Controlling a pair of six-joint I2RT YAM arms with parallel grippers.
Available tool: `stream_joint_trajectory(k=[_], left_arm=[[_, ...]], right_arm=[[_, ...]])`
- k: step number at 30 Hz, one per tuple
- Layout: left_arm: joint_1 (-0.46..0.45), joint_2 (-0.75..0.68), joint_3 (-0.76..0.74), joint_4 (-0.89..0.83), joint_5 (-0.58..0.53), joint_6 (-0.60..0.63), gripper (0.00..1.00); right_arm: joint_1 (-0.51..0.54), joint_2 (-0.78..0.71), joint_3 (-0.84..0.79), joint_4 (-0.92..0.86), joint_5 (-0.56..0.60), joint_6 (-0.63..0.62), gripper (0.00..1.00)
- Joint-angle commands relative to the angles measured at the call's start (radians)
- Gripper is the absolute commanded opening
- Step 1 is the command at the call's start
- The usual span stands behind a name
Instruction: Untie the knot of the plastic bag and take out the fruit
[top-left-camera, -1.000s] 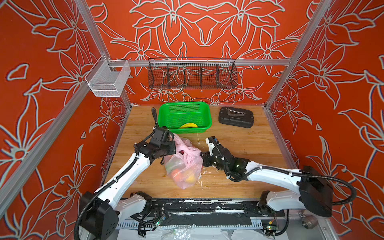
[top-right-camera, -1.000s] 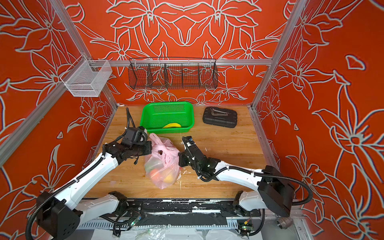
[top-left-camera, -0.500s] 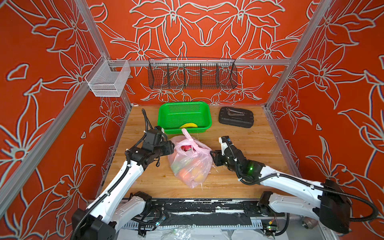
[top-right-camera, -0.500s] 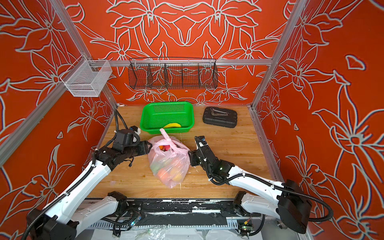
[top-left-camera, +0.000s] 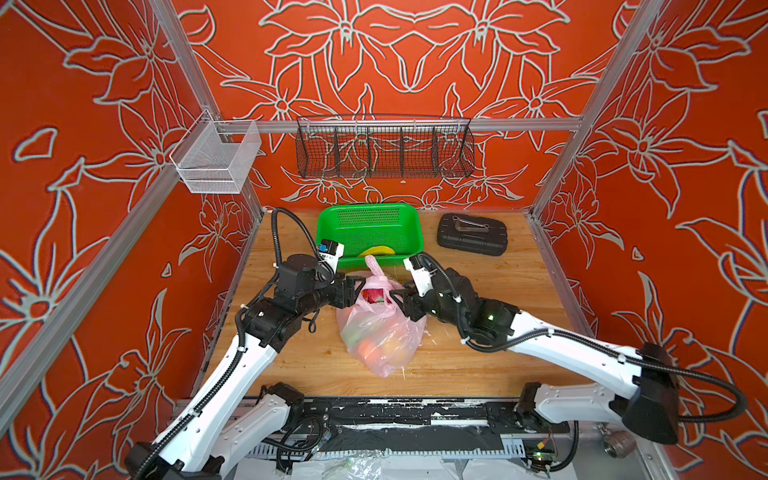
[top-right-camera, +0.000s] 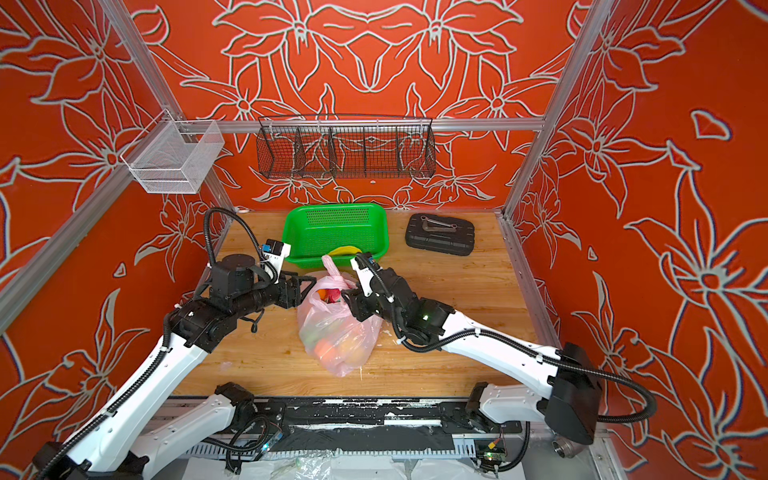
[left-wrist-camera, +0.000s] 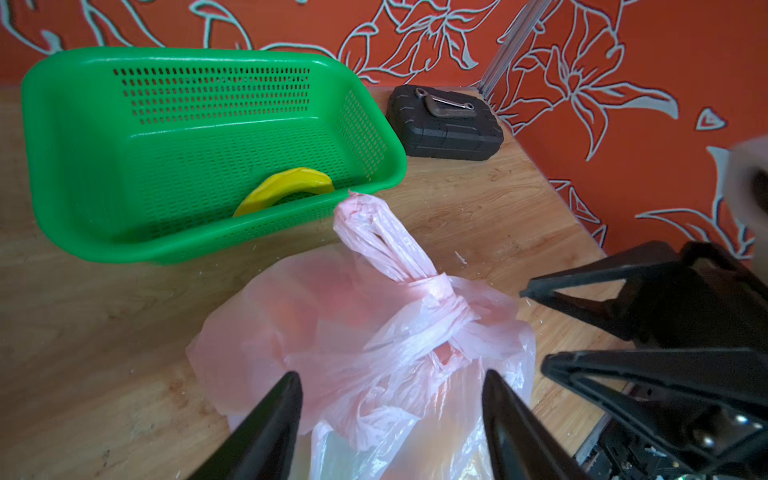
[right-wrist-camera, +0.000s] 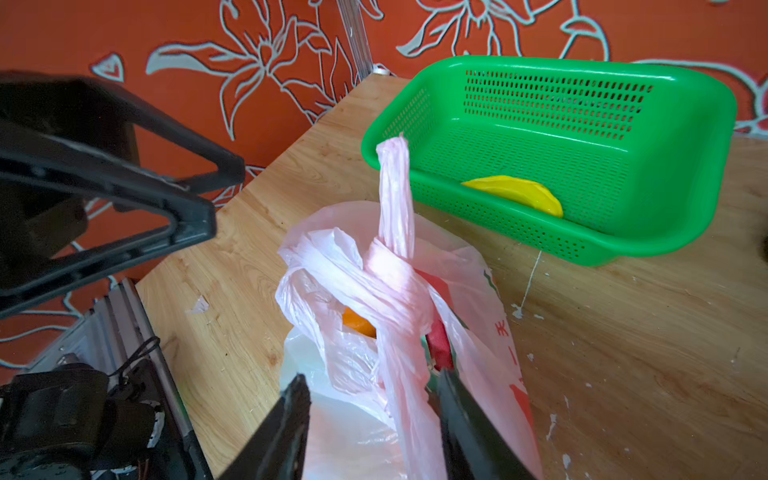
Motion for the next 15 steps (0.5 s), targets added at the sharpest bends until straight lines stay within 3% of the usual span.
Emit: stream_joint_trajectory(k=[1,6,10,15], left_arm=[[-0.027,0.000,-0.015,0.048,0.027,0.092,0.70],[-0.056,0.004,-0.042,0.057,-0.035,0.133,0.72],[-0.081,0.032,-0.046,0.046,-0.080,0.162,0.72],[-0.121,0.068,-0.078,0.112,-0.125,0.255,0.78]], right_arm=[[0.009,0.076,0.049,-0.099,-0.013,-0.039,0.52],[0.015,0.167,0.073,-0.143,0.054,-0.054,0.51],[0.023,0.200,0.094,-0.203,0.109,-0.099,0.32],[0.023,0.162,0.052,-0.154,0.066,-0.143,0.14]])
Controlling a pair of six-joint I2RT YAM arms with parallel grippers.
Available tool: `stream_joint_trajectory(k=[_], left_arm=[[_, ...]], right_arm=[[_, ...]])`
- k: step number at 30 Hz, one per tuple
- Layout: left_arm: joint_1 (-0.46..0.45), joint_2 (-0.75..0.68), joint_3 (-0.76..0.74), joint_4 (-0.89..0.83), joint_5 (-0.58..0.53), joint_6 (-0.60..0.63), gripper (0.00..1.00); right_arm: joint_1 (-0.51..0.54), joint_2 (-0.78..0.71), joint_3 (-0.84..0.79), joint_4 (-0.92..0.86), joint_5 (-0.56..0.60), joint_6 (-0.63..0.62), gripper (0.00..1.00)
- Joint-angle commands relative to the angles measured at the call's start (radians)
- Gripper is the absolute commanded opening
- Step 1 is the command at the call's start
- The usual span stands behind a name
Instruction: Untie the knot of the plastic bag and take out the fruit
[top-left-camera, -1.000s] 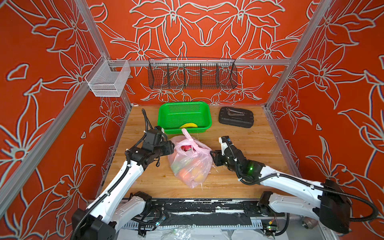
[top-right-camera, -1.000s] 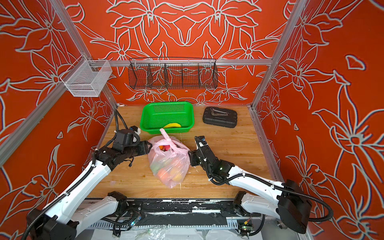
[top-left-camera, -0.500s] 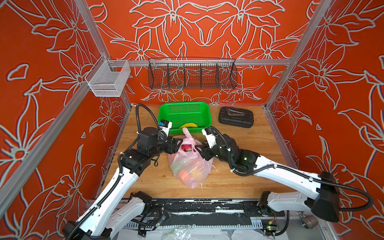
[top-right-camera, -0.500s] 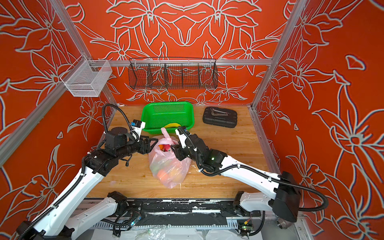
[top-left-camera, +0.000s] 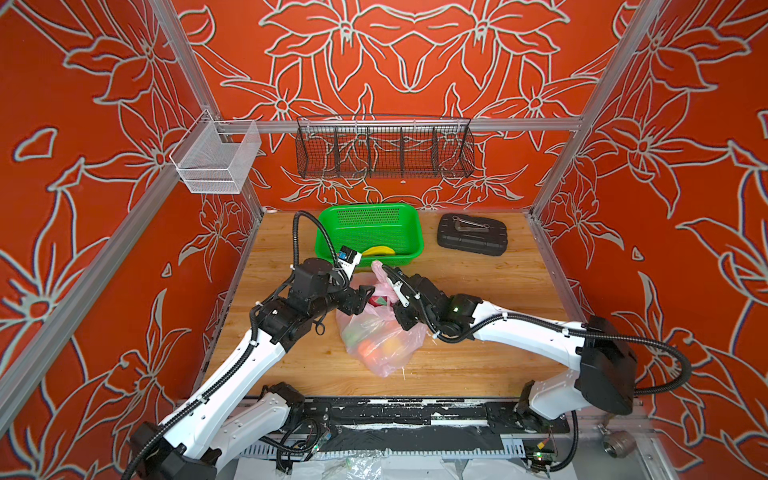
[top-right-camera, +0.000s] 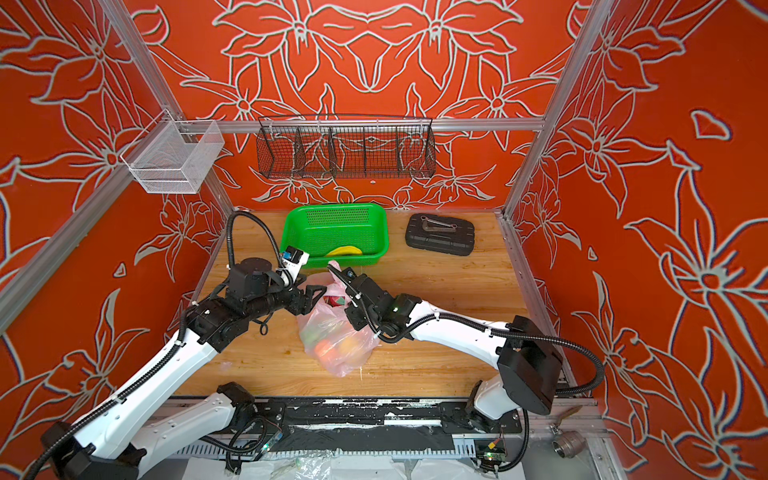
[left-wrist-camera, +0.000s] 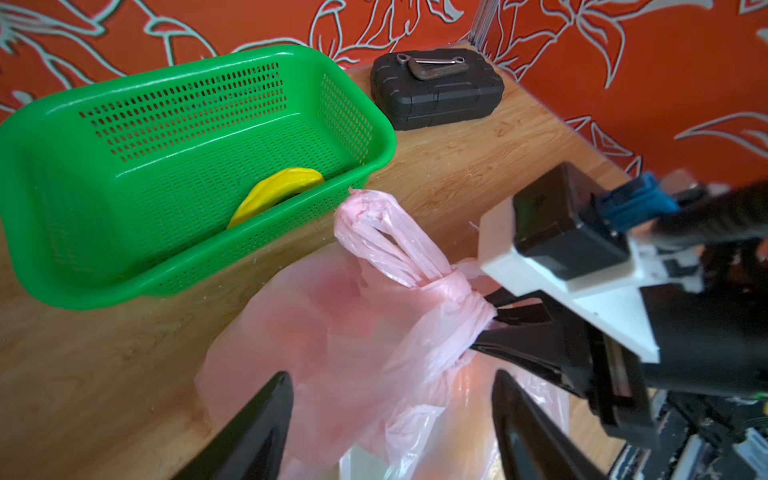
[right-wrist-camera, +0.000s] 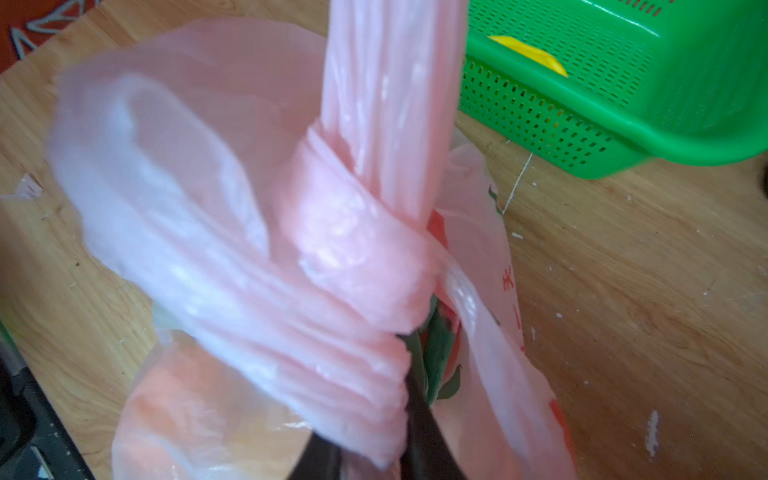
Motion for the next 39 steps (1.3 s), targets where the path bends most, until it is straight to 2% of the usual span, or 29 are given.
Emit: stream_joint_trajectory(k=[1,5,8,14,20,23,25,27,30,32,35,39], left_arm=[[-0.017,0.024,-0.035,0.077,-0.030,0.108,0.79],[-0.019,0.077,-0.053,0.133,0.015,0.185,0.84],[-0.025,0.126,-0.044,0.142,0.075,0.253,0.88],[-0.039,0.223,-0.018,0.181,0.060,0.264,0.89],[-0.041,0.237,-0.020,0.243,-0.026,0.154,0.68],[-0.035,0.234,0.006,0.233,-0.146,0.036,0.51],[0.001,0.234,0.035,0.203,-0.167,-0.057,0.45],[0.071,0.231,0.058,0.176,-0.135,-0.180,0.43],[0.178,0.220,0.058,0.175,-0.029,-0.319,0.43],[0.223,0.218,0.064,0.161,0.014,-0.371,0.43],[0.247,0.220,0.085,0.120,0.023,-0.397,0.54],[0.259,0.218,0.113,0.046,-0.009,-0.438,0.67]], right_arm=[[0.006,-0.051,-0.014,0.031,-0.002,-0.052,0.10],[0.005,-0.105,-0.061,0.086,-0.026,-0.101,0.02],[0.005,-0.131,-0.087,0.121,-0.051,-0.122,0.01],[0.005,-0.145,-0.095,0.135,-0.070,-0.123,0.00],[0.005,-0.148,-0.100,0.133,-0.022,-0.108,0.05],[0.005,-0.159,-0.117,0.130,0.049,-0.088,0.12],[0.003,-0.174,-0.143,0.139,0.116,-0.059,0.18],[-0.005,-0.193,-0.185,0.162,0.154,-0.025,0.22],[-0.014,-0.220,-0.244,0.179,0.163,0.006,0.23],[-0.014,-0.234,-0.266,0.180,0.125,0.006,0.23],[-0.014,-0.263,-0.290,0.198,-0.004,-0.015,0.28],[-0.014,-0.309,-0.323,0.273,-0.200,-0.045,0.42]])
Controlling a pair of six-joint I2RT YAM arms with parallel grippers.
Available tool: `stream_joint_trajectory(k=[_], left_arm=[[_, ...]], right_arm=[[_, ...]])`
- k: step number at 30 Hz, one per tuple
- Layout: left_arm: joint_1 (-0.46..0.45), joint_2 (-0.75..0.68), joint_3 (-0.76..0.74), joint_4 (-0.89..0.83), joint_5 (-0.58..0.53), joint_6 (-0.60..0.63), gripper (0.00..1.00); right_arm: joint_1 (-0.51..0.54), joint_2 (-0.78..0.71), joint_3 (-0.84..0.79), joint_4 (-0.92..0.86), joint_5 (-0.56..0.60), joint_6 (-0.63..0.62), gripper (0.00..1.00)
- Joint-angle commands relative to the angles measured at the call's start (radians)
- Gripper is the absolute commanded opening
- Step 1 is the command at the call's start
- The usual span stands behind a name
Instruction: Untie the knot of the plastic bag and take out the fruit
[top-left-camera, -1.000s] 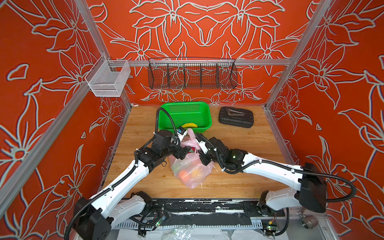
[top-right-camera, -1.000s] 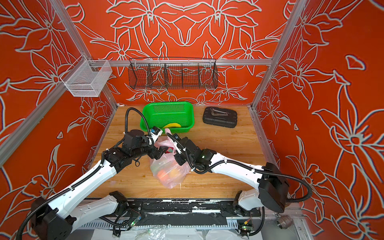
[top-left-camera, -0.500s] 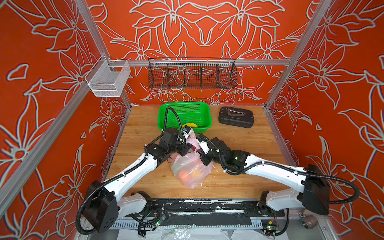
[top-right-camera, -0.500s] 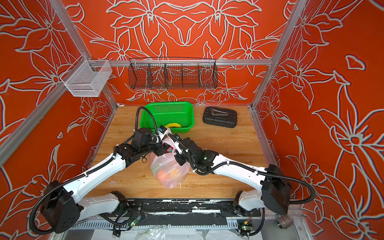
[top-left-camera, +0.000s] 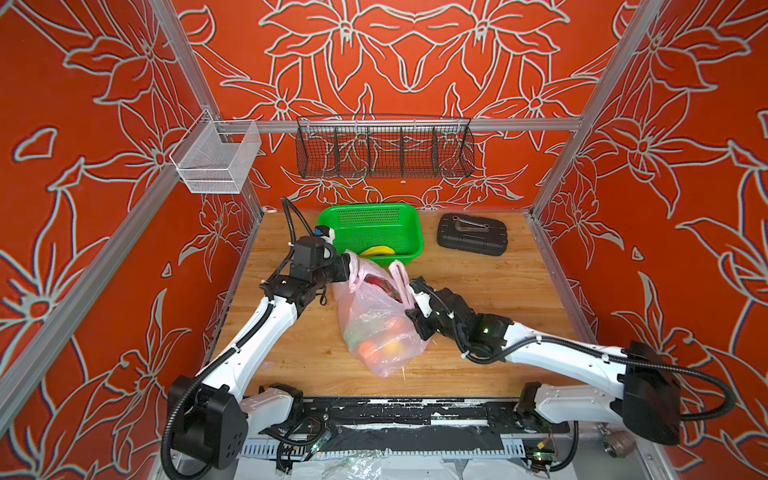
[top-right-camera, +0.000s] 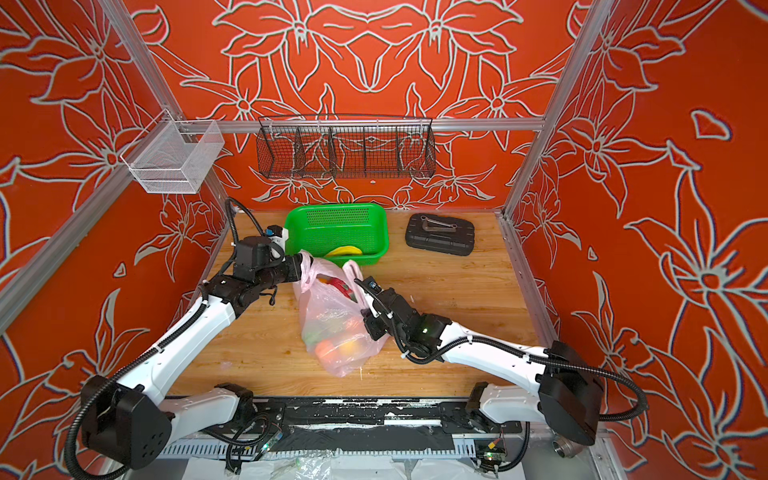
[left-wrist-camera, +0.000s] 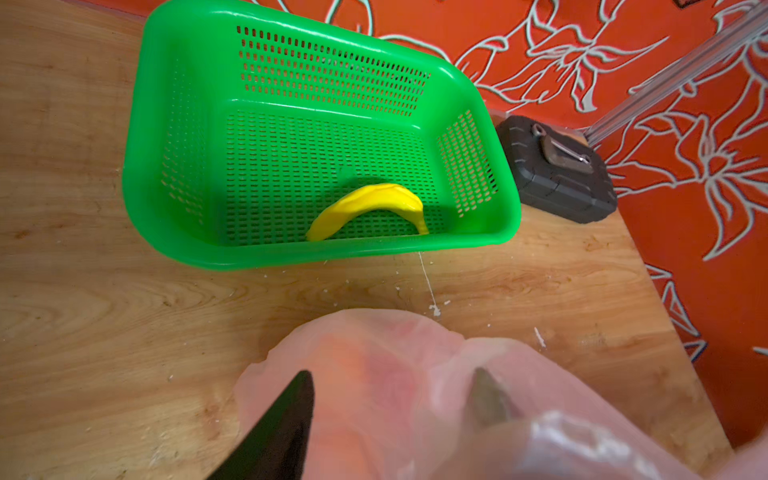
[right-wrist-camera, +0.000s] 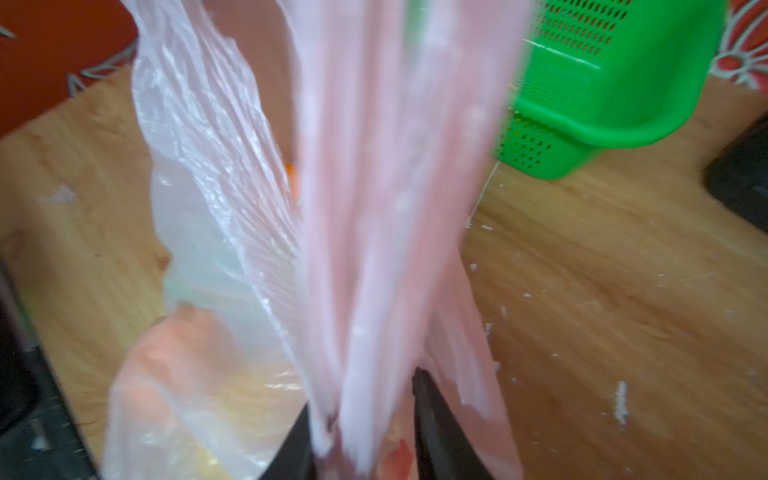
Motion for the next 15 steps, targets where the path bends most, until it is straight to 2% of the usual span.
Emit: stream_joint_trajectory(k=[1,6,9,13,15], left_arm=[[0.014,-0.021,0.039,-0.074,0.004,-0.071,0.70],[0.014,-0.084,0.056,-0.152,-0.007,-0.133,0.76],[0.013,-0.138,0.055,-0.170,0.024,-0.190,0.77],[0.012,-0.192,0.060,-0.204,0.082,-0.259,0.78],[0.008,-0.227,0.062,-0.233,0.083,-0.287,0.79]], right_arm=[[0.000,-0.051,-0.017,0.071,-0.170,-0.014,0.47],[-0.002,-0.140,-0.005,0.138,-0.151,-0.049,0.66],[-0.009,-0.184,0.012,0.209,-0.154,-0.100,0.75],[-0.061,-0.173,0.123,0.170,-0.182,-0.081,0.79],[-0.104,-0.143,0.194,0.123,-0.207,-0.034,0.80]])
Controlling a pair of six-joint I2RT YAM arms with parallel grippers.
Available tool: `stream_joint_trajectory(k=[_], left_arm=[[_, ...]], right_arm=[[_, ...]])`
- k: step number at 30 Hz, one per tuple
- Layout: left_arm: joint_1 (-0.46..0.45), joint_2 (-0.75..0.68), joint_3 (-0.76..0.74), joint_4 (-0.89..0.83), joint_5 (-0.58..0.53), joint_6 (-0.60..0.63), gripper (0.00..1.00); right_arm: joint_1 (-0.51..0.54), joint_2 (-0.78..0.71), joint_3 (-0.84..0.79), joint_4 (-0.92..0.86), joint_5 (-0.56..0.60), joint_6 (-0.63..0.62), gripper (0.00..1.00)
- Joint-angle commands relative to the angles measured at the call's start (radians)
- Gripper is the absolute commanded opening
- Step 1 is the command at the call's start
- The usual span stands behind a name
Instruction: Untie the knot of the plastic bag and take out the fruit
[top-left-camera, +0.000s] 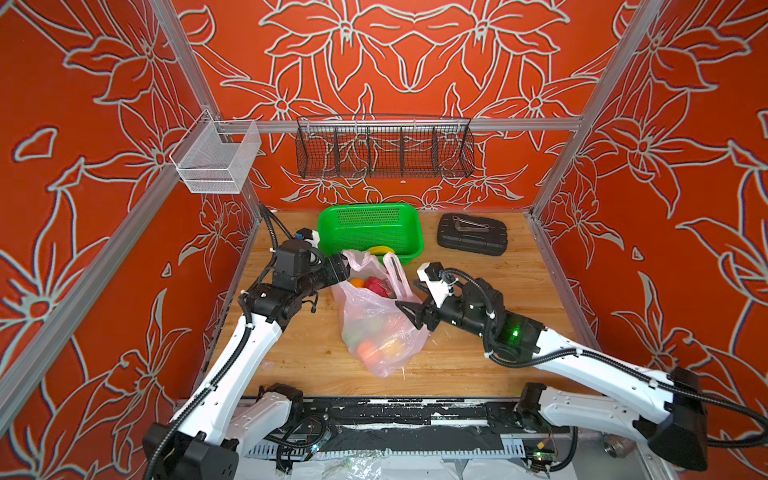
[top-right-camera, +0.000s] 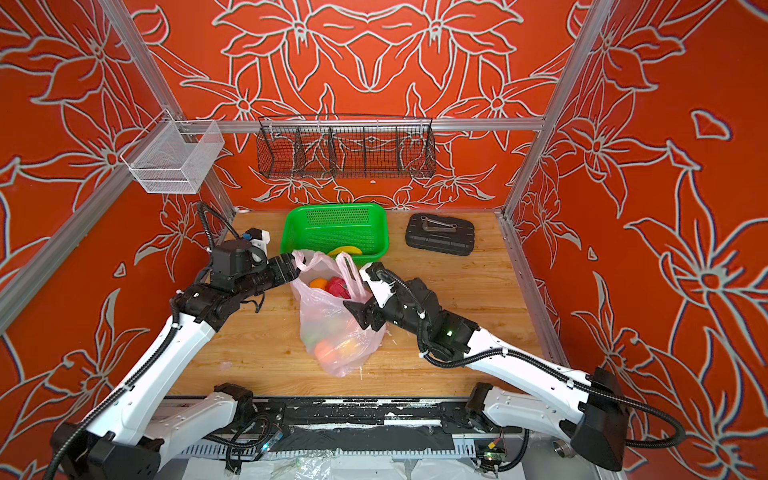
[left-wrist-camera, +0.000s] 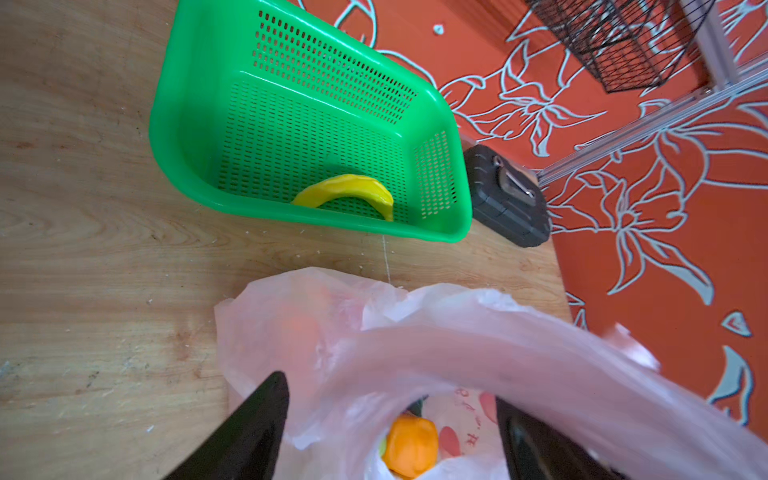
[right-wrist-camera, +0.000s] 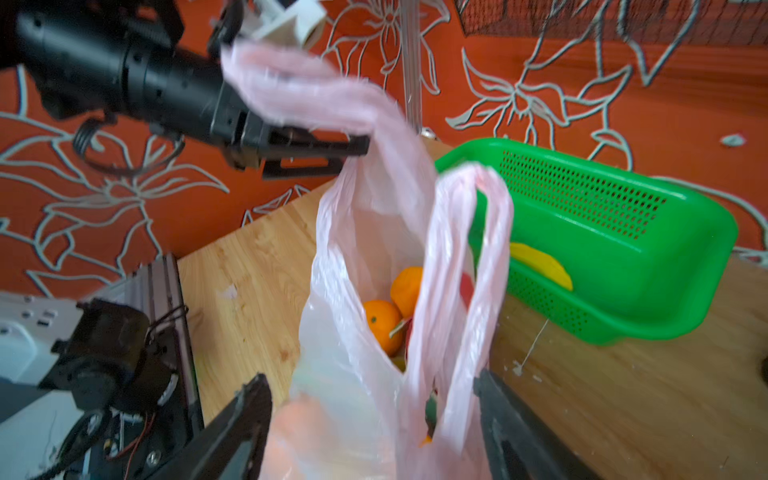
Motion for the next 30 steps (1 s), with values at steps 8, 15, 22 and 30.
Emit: stream_joint_trajectory(k=[8,15,22,30], left_arm=[[-0.111,-0.088,0.006,-0.200,-0.132,-0.160,0.80],[-0.188,-0.025,0.008,-0.259,-0.135,-0.196,0.82],[-0.215,0.052,-0.027,-0.177,-0.105,-0.223,0.88],[-0.217,0.102,-0.028,-0.139,-0.094,-0.219,0.88]], right_arm=[[-0.192,0.218,0.339,-0.208,-0.100,0.169,0.80],[-0.275,0.432,0.562,-0.489,-0.091,0.194,0.84],[-0.285,0.537,0.571,-0.524,-0.235,0.128,0.81],[-0.267,0.437,0.381,-0.261,-0.551,0.209,0.56]])
